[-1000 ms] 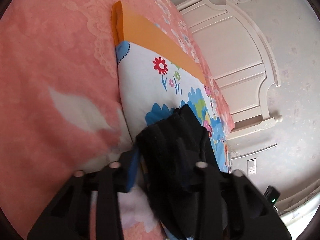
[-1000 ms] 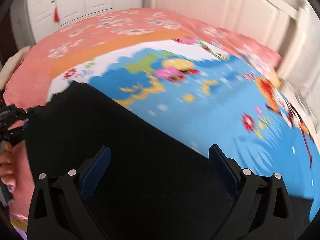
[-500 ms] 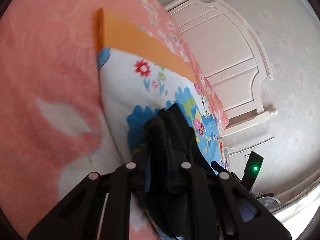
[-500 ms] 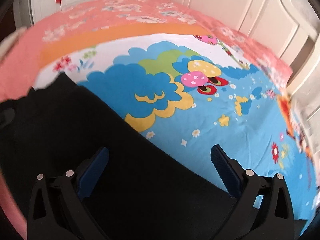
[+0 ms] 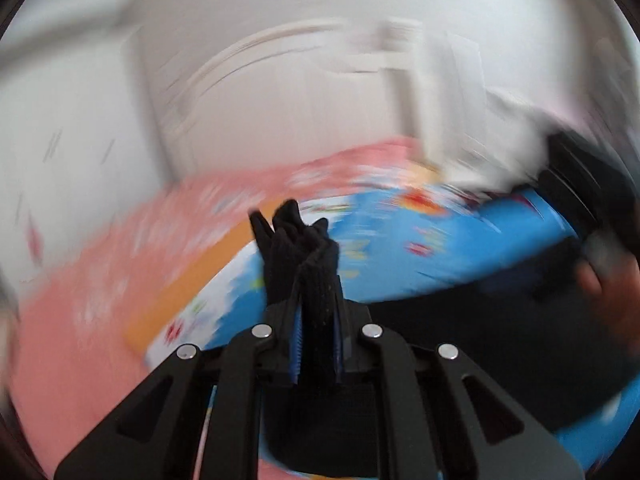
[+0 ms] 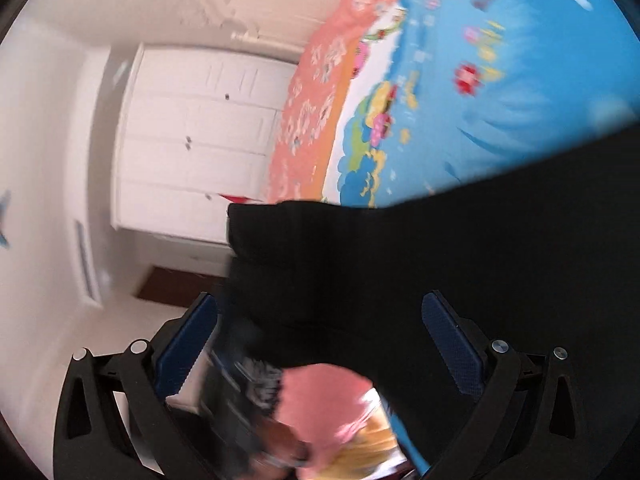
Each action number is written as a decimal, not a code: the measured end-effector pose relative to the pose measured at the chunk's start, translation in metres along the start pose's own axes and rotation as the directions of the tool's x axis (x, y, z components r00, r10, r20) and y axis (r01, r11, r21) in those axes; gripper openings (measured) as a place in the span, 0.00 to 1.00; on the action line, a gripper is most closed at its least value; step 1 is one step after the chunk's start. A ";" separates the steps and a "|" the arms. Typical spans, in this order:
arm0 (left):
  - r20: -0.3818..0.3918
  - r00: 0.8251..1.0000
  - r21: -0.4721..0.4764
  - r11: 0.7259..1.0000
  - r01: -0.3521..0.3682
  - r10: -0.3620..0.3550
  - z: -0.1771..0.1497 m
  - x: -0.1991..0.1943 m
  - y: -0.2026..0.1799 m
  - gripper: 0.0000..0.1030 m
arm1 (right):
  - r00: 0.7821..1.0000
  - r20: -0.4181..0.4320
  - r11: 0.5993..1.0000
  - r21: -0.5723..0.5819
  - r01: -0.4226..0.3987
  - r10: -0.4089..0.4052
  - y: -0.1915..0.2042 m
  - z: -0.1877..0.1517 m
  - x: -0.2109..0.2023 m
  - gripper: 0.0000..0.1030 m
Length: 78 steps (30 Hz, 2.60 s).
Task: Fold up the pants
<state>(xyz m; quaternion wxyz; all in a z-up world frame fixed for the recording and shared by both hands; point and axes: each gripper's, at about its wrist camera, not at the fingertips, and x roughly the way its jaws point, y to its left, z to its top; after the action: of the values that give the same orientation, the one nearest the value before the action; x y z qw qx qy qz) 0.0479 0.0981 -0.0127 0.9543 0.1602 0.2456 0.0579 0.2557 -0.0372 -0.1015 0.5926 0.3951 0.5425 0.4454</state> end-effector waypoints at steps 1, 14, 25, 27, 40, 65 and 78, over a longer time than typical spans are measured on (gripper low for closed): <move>0.009 1.000 0.113 0.993 0.028 -0.029 -0.009 -0.005 -0.040 0.11 | 1.000 0.002 0.999 0.032 -0.021 0.021 -0.011 -0.004 -0.007 0.96; 0.002 1.000 0.338 0.941 0.010 -0.011 -0.045 0.003 -0.126 0.11 | 0.995 -0.017 0.994 0.045 0.099 -0.099 -0.023 -0.006 -0.013 0.96; 0.063 0.998 0.352 0.936 0.008 -0.032 -0.037 -0.005 -0.125 0.11 | 0.973 -0.107 0.978 -0.063 0.201 -0.206 -0.015 0.013 0.040 0.30; 0.082 0.996 0.347 0.938 -0.006 -0.024 -0.033 -0.002 -0.125 0.11 | 0.975 -0.078 0.977 -0.066 0.203 -0.208 -0.016 0.013 0.026 0.25; 0.088 0.971 0.389 0.905 0.173 -0.223 -0.033 0.001 -0.209 0.11 | 0.947 0.055 0.947 -0.043 0.318 -0.316 -0.069 0.002 -0.069 0.23; 0.047 0.956 -0.065 0.954 0.291 -0.289 -0.011 0.006 -0.069 0.43 | 0.801 0.336 0.794 -0.199 0.575 -0.496 0.013 -0.053 -0.094 0.32; -0.281 0.899 -0.394 0.895 0.211 -0.336 -0.022 0.101 -0.001 0.22 | 0.622 0.420 0.544 -0.303 0.782 -0.661 0.004 -0.107 -0.040 0.62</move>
<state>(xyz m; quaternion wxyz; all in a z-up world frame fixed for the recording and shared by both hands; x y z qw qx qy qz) 0.1256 0.1225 -0.0770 0.9084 -0.0632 0.4131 -0.0088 0.1484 -0.0756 -0.0971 0.8630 0.0360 0.4541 0.2182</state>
